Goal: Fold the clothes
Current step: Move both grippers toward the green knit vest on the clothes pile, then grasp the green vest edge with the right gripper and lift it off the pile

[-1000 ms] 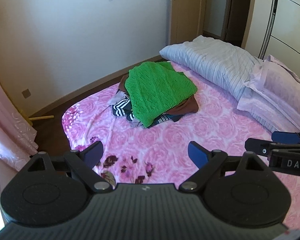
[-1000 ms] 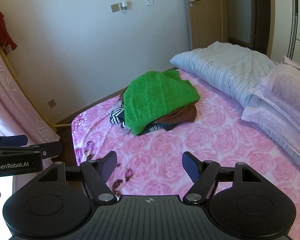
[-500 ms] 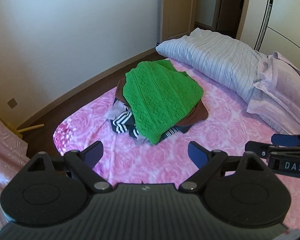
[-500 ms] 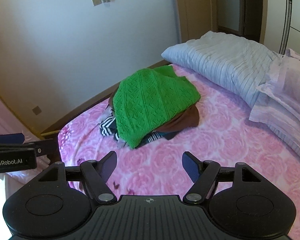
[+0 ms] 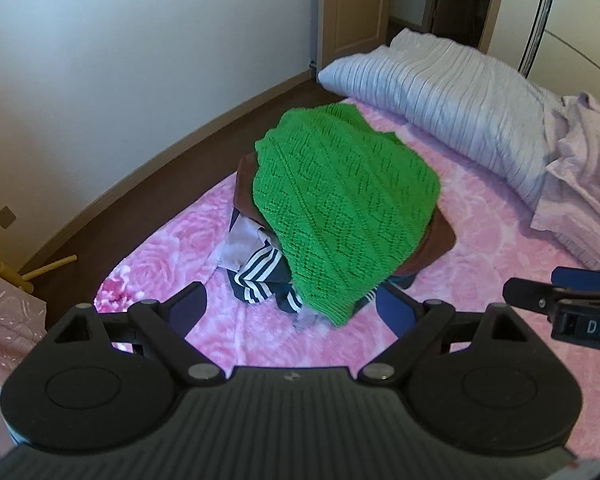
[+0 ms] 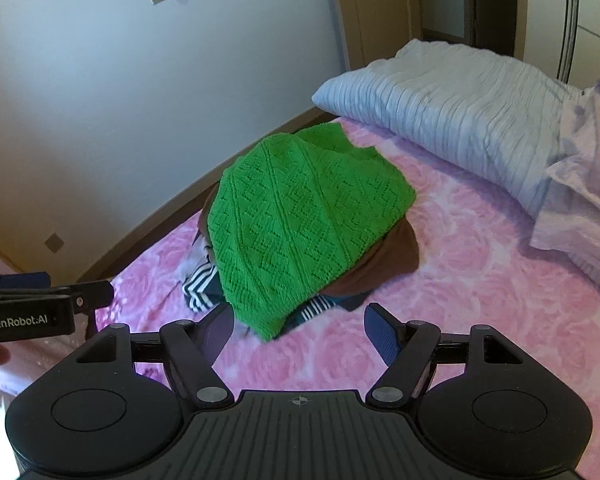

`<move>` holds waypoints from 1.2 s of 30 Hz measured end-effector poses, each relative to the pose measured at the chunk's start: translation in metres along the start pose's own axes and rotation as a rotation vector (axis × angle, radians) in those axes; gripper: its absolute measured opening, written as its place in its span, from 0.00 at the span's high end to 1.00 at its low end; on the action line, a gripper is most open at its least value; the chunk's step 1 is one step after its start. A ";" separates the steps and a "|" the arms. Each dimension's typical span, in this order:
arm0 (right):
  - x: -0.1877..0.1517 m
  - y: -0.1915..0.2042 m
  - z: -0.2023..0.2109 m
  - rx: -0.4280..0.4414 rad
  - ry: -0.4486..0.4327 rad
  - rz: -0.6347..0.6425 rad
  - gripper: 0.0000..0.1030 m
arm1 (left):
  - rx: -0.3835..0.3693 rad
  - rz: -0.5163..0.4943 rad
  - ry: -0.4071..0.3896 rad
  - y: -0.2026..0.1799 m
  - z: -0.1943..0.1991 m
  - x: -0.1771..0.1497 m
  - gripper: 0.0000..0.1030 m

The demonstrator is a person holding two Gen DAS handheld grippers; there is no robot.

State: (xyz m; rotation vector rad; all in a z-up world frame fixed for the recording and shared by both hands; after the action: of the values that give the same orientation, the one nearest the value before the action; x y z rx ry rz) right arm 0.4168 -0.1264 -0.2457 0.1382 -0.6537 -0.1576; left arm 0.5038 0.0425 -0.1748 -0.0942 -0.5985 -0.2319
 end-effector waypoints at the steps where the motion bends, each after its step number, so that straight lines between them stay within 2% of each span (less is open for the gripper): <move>1: 0.002 -0.001 -0.009 0.000 0.006 -0.005 0.33 | -0.004 0.001 0.010 0.002 -0.013 0.003 0.13; 9: 0.007 -0.022 -0.097 -0.024 0.052 -0.027 0.33 | -0.021 0.029 0.088 0.013 -0.109 0.011 0.14; 16: 0.005 -0.046 -0.169 -0.029 0.068 -0.086 0.33 | -0.103 0.046 0.127 0.010 -0.186 0.016 0.16; 23: 0.009 -0.068 -0.230 -0.044 0.059 -0.170 0.33 | -0.135 0.043 0.129 0.006 -0.243 0.022 0.19; 28: 0.007 -0.076 -0.259 -0.035 0.040 -0.227 0.34 | -0.145 0.045 0.136 0.003 -0.269 0.023 0.21; 29: 0.007 -0.077 -0.265 -0.030 0.041 -0.236 0.46 | -0.149 0.045 0.139 0.003 -0.274 0.023 0.22; 30: 0.006 -0.077 -0.271 -0.030 0.050 -0.238 0.52 | -0.154 0.046 0.140 0.003 -0.275 0.022 0.22; 32: 0.010 -0.075 -0.273 -0.040 0.025 -0.221 0.84 | -0.156 0.038 0.147 0.001 -0.279 0.022 0.25; 36: 0.022 -0.063 -0.253 -0.090 -0.048 -0.112 0.90 | -0.175 0.031 0.137 -0.003 -0.277 0.022 0.26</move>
State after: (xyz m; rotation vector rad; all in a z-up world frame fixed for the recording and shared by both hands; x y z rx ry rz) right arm 0.5830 -0.1722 -0.4430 0.0846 -0.6862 -0.2987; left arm 0.6726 -0.0080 -0.3903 -0.2541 -0.4391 -0.2583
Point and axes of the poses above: each gripper's, at about its wrist camera, not at the fingertips, and z roughly against the way its jaws point, y to its left, x to its top, the point moved 7 cm from there along -z, roughly the way its jaws point, and after that the axes turned 5 degrees about z, right-handed, at the moved point
